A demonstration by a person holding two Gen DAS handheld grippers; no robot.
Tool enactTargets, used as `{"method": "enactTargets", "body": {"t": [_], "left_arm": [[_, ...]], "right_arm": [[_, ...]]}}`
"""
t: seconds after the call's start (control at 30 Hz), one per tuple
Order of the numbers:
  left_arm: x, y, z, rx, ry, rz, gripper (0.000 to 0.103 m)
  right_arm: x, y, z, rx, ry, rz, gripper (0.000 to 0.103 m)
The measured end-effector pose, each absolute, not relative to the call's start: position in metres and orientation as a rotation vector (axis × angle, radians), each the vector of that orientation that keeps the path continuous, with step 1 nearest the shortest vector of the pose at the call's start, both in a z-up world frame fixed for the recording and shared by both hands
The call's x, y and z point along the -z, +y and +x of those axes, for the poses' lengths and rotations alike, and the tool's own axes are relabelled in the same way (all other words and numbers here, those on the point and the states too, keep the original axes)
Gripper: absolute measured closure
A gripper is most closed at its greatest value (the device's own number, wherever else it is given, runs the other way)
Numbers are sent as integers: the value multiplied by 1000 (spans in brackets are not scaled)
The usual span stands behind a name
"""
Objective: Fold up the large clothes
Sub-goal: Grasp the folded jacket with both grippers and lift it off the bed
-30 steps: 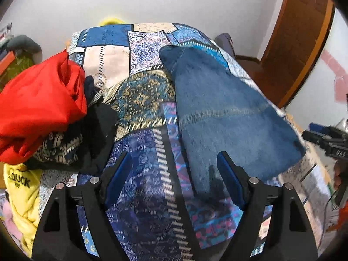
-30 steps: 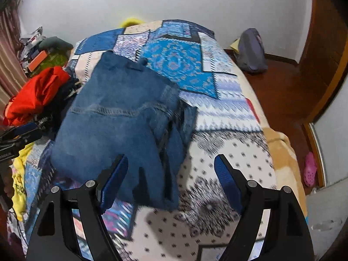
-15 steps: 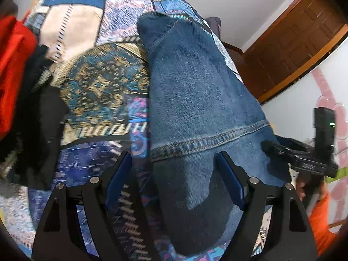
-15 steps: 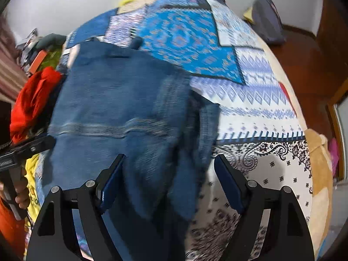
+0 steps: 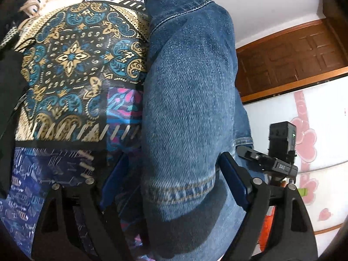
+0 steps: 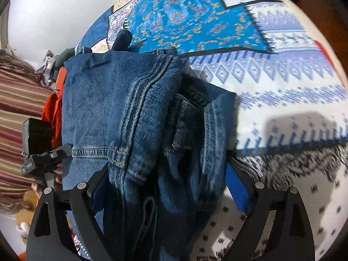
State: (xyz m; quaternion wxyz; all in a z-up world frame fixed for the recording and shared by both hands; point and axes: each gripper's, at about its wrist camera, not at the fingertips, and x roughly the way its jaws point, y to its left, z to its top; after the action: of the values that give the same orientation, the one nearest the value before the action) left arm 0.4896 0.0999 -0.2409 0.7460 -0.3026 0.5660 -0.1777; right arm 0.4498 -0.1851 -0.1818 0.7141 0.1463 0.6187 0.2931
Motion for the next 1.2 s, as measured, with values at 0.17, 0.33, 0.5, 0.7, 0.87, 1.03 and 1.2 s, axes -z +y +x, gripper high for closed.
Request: {"method": "enactTargets", "body": {"t": [0.17,0.33,0.5,0.7,0.87,1.03,1.2], "left_arm": [[240,92,496,412,1242,-676,17],[242,84,501,438,1224,-686,22],[242,78,497,431,1221,-710,43],[217,87,480,428,1191,-646,61],[165,79,456,430,1116,-524,64],[100,105,427,417,1008,-487,64],[41,156,397,377,896,-481,64]], "right_arm": [[180,-177,450,-679,1370,323,11],[175,-172,451,-682,1377,313,21],[163,-171,449,-662,1370,306,43],[125,-160,435,-667,1306,250,71],[87,-137,420,-692,1255,201,75],[40,-107,409,-746,1167,175,76],[-8,-57,402,-820,1070,145,76]]}}
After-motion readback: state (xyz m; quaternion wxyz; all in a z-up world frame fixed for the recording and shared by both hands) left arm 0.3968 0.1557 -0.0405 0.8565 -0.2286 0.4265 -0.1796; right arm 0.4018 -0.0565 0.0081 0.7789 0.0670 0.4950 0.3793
